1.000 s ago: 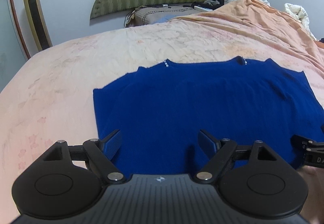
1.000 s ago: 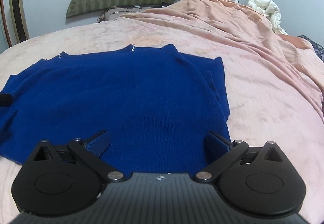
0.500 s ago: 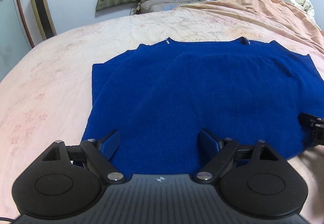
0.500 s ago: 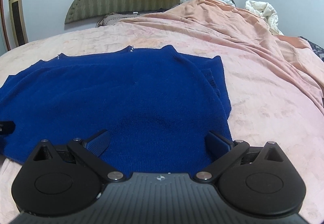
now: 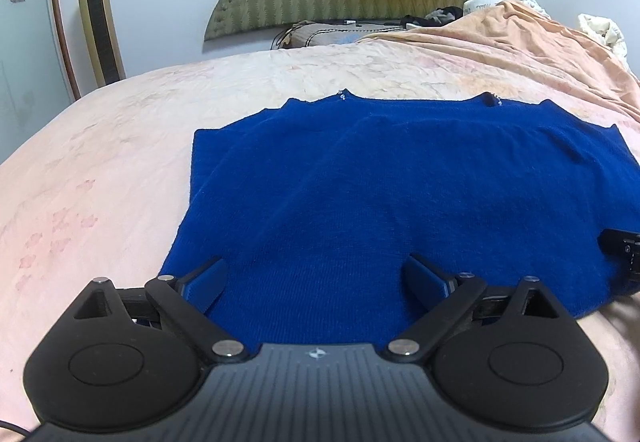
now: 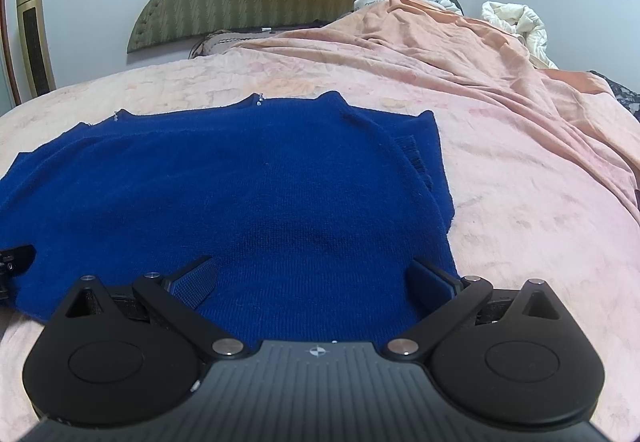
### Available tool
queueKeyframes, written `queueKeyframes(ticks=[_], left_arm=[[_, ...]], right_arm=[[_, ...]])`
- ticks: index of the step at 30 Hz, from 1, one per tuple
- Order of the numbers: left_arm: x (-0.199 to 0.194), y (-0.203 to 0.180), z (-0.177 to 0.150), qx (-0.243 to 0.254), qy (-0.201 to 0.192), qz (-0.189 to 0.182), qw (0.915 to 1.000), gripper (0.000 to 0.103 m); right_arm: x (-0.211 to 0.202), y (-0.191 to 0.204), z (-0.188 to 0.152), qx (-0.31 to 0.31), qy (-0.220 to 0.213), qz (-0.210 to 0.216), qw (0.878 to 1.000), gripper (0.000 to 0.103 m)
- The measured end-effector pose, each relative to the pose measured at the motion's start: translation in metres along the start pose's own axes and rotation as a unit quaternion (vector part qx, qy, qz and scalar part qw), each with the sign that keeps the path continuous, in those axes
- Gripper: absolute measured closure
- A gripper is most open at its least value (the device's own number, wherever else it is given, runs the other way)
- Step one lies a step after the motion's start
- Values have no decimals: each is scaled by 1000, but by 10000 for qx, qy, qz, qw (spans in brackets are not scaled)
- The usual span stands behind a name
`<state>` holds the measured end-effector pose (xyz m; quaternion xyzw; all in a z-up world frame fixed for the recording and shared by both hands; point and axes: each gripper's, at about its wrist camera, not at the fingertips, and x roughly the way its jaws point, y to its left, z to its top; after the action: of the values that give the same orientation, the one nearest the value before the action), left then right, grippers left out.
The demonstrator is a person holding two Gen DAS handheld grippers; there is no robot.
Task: Fold small clothes
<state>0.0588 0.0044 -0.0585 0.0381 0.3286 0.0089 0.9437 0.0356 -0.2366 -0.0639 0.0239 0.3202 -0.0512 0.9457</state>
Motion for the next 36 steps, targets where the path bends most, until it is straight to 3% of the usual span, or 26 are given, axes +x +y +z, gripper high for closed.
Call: queueKeyframes(ticks=[36], left_arm=[[0,2,-1,-72,12,-56,10000,4]], right_arm=[[0,1,-1,-36,19,-38,10000,0]])
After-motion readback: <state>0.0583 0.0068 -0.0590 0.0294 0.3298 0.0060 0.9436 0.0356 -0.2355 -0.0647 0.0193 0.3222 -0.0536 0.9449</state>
